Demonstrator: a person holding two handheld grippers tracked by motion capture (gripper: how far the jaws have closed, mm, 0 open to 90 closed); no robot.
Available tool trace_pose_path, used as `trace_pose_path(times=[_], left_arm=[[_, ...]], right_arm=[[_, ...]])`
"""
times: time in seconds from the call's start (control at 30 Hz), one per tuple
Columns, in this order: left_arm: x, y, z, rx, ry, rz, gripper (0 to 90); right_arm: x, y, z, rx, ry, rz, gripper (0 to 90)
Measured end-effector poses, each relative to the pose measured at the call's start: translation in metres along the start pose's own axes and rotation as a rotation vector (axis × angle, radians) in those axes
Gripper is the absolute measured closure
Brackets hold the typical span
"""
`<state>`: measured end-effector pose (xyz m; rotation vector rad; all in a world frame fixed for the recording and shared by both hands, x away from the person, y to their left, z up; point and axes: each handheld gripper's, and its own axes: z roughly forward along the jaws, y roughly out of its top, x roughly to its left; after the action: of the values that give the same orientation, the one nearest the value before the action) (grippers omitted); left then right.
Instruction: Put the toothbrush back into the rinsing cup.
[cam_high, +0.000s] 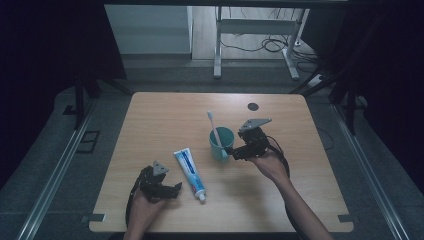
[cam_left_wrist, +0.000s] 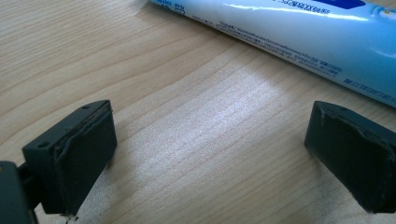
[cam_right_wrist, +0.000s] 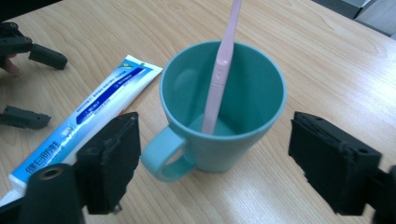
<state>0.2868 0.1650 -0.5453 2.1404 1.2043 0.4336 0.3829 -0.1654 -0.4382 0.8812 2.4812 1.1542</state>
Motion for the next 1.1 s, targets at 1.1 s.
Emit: trace_pose_path(times=[1.1], left_arm=[[0.000,0.000,0.000,-0.001,0.001,0.000,2.3]], right_arm=[[-0.005,-0.060,-0.040,0.002,-0.056,0.018,2.5]])
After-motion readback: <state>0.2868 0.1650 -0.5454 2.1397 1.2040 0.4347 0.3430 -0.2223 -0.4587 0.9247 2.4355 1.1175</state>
